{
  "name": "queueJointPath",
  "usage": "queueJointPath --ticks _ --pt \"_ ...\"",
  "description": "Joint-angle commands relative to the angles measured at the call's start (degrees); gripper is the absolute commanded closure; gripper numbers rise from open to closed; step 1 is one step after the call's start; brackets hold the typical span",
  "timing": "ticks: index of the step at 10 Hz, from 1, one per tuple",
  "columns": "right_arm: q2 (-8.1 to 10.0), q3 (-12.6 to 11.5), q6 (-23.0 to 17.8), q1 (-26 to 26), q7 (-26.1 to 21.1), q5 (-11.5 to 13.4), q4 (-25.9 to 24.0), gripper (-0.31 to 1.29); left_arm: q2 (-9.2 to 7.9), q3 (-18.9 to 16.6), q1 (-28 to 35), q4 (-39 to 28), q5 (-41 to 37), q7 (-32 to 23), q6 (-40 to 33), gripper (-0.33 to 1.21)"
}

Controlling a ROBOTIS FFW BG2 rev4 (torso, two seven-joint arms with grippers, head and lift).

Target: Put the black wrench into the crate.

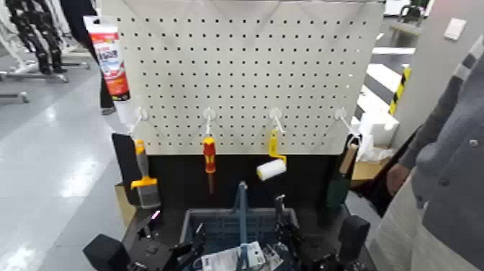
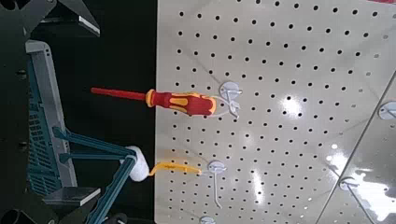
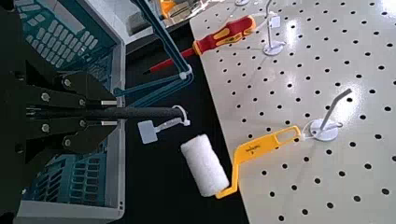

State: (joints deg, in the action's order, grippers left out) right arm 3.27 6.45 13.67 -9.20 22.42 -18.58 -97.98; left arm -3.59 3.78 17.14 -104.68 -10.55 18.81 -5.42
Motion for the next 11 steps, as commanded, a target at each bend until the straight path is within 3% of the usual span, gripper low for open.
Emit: queueJointPath --ticks 1,2,3,7,9,10,11 --pt "-0.11 -0.5 1.4 -0.3 -0.6 -1.2 -0.1 0.90 -0.02 0.0 0.0 0.0 0.0 0.0 0.1 0.11" --pt "-0.02 -0.7 1.6 -0.3 -0.7 -1.5 -0.1 0.33 -0.02 0.0 0.0 0.0 0.0 0.0 0.1 0.11" --pt "-0.02 -0.7 1.6 -0.2 -0.6 -1.6 -0.3 0.08 -0.02 0.0 0.0 0.0 0.1 0.0 0.1 0.11" --pt "0.16 -0.7 -0.2 -0.3 -0.6 -0.8 -1.2 0.08 -0.02 0.0 0.0 -0.1 0.1 0.0 0.1 0.11" --pt "0.33 -0.4 -2.2 -0.6 -0.2 4.1 -3.7 0.08 0.07 -0.1 0.2 -0.2 0.1 0.0 0.1 0.11" --pt "0.33 -0.3 -6.2 -1.6 -0.3 5.8 -4.2 0.08 -0.02 -0.3 0.3 -0.2 0.1 0.0 0.1 0.11" --pt "0.24 -0.3 -8.7 -3.3 -1.2 9.2 -6.0 0.09 0.07 -0.4 0.4 -0.2 0.0 0.0 0.1 0.11"
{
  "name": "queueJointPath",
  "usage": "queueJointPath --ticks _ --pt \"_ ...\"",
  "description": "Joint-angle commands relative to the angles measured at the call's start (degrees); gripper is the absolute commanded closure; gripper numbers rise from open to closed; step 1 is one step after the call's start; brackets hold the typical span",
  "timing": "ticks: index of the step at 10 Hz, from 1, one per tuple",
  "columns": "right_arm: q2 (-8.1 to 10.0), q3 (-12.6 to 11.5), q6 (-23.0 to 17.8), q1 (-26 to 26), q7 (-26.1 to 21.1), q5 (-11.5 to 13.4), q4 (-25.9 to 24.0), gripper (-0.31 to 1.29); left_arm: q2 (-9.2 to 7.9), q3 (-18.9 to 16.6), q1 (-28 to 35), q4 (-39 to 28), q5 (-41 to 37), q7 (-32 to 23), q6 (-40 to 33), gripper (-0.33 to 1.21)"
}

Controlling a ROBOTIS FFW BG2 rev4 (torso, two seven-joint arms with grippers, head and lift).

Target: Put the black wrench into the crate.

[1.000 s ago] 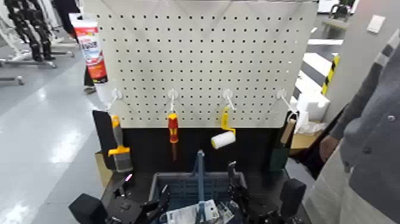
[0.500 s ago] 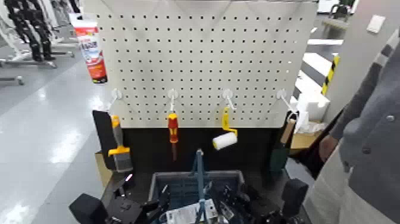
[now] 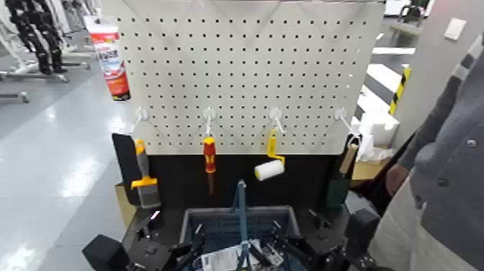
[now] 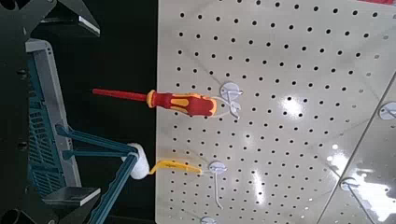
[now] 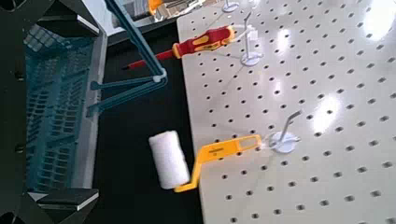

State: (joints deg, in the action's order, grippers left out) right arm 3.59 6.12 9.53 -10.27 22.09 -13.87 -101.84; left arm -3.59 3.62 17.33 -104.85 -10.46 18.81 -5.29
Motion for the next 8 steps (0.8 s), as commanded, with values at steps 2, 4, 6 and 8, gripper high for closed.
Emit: queueJointPath --ticks 2,4,6,8 --pt "-0.34 -0.1 -10.9 -6.7 -4.8 6.6 -3.3 0.10 0.16 -0.5 0.5 -0.2 -0.1 0.0 0.0 0.11" --pt "-0.25 -0.1 -15.5 -11.7 -10.8 7.9 -5.2 0.10 0.34 -1.1 1.5 -0.3 -0.4 0.0 0.0 0.11" --pt "0.01 -0.7 -19.7 -16.6 -15.4 8.5 -6.0 0.10 0.95 -1.9 3.1 -0.4 -0.4 0.0 -0.1 0.11" --pt "0.10 -1.8 -19.6 -20.4 -16.7 9.3 -8.2 0.14 1.48 -2.4 4.5 -0.6 -0.6 0.0 -0.3 0.11"
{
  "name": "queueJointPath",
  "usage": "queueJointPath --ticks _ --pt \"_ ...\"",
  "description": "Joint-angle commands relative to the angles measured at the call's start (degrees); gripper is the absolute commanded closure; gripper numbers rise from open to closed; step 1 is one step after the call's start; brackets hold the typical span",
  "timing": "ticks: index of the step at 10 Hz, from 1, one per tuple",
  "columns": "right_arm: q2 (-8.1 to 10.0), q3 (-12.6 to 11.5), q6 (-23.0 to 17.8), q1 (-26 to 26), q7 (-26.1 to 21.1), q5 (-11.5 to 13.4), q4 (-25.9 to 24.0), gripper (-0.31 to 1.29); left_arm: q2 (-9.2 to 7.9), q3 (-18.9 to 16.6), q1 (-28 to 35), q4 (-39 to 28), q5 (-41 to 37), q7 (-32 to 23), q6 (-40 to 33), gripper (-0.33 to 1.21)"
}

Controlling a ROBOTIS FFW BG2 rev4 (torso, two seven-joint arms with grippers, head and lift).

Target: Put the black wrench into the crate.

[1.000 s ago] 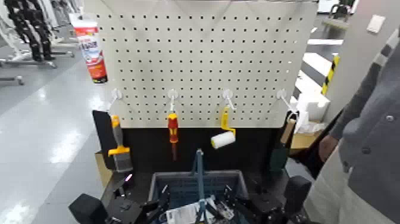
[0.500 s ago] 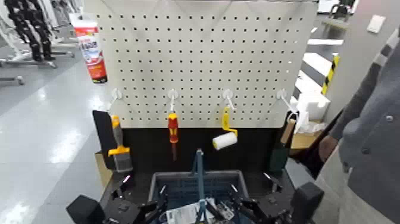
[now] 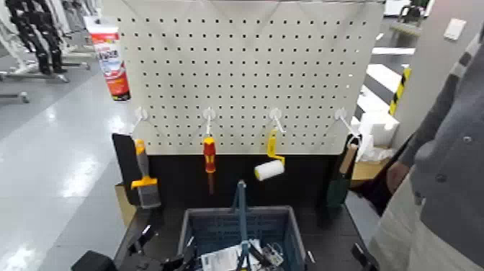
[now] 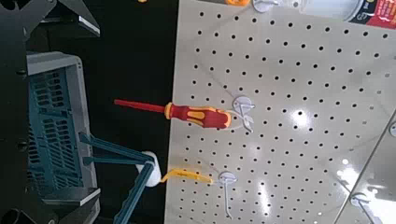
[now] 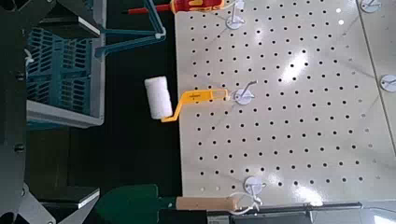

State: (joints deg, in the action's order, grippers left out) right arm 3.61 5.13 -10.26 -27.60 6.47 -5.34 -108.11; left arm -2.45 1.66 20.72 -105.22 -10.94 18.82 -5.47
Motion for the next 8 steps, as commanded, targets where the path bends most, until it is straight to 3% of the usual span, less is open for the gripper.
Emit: queueJointPath --ticks 1,8 --pt "0.08 -0.9 0.9 -4.8 -2.1 1.2 -3.6 0.14 0.34 -0.5 1.4 -0.4 -0.2 0.0 -0.1 0.11" --pt "0.25 0.1 1.3 -5.9 -5.3 2.6 -4.9 0.12 0.52 -0.5 1.8 -0.8 -0.1 -0.1 0.5 0.11"
